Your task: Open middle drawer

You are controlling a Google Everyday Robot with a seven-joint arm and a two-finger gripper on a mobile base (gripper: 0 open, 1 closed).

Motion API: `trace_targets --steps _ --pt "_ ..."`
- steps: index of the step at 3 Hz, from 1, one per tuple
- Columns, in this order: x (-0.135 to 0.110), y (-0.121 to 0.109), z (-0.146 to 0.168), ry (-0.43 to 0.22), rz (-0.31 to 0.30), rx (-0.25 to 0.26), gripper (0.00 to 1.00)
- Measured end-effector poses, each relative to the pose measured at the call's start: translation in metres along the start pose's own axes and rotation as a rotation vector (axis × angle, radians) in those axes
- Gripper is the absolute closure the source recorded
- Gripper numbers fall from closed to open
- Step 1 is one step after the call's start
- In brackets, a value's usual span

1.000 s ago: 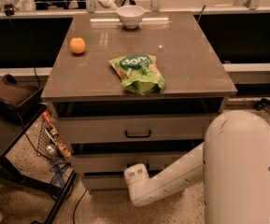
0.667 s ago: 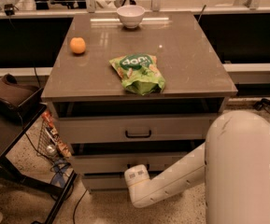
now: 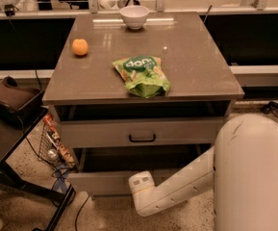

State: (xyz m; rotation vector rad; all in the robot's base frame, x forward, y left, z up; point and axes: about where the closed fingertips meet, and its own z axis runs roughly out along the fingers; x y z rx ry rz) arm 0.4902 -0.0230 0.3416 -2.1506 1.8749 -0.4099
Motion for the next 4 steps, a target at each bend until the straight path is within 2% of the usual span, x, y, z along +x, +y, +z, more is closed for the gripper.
trace_targets --steps 1,2,3,4 --pt "0.000 0.000 -0.001 0.000 0.000 0.000 1.00" --pt "0.010 0.017 -0.025 0.030 0.034 0.002 1.00" --pt "0.010 0.016 -0.024 0.030 0.034 0.002 1.00" --pt "0.022 0.037 -0.052 0.062 0.080 0.010 1.00"
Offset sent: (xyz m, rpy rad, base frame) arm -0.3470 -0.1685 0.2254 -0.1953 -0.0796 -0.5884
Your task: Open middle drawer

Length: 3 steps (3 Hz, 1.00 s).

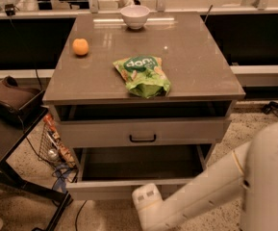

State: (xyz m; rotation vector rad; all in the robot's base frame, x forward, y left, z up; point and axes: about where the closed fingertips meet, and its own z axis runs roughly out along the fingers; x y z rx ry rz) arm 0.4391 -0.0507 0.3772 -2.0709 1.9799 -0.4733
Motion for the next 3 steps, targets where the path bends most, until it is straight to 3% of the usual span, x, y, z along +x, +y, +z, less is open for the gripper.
trace_targets --steps 3 --pt "0.0067 0.0088 -0.0075 0.014 0.019 0.003 1.00"
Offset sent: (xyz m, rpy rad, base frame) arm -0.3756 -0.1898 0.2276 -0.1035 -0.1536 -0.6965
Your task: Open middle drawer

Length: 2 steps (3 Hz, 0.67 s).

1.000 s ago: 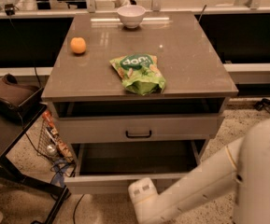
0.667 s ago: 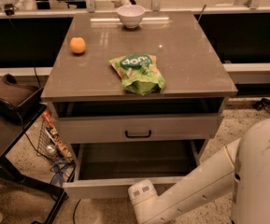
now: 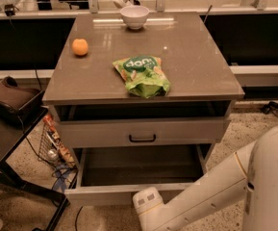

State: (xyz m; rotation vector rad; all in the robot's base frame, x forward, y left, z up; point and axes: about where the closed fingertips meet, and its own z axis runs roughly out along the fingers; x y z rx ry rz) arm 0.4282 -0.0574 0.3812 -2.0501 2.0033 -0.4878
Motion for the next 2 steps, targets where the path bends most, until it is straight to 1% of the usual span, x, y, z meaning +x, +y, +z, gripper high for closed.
trace_targets --steps 1,2 --pt "0.000 -0.006 -0.005 -0.001 -0.010 0.000 1.00" --pt "0.007 -0.026 -0.027 0.007 -0.022 0.001 1.00"
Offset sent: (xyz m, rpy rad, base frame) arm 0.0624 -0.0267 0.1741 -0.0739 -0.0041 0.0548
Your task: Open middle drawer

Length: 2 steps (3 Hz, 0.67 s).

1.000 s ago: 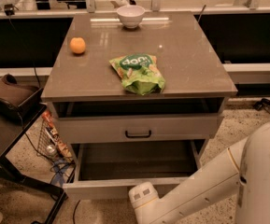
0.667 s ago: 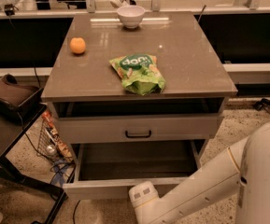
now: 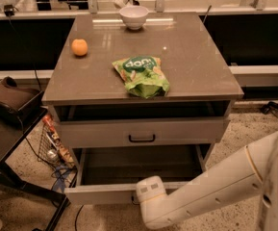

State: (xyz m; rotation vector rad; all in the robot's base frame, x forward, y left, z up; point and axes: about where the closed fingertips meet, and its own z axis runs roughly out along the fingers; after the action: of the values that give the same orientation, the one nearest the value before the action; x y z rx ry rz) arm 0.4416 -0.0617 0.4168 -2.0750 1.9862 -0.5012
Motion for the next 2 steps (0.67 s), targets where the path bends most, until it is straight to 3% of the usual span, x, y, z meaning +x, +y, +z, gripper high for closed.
trace_targets --steps 2 --pt "0.040 -0.091 -0.082 0.029 -0.015 0.054 1.00"
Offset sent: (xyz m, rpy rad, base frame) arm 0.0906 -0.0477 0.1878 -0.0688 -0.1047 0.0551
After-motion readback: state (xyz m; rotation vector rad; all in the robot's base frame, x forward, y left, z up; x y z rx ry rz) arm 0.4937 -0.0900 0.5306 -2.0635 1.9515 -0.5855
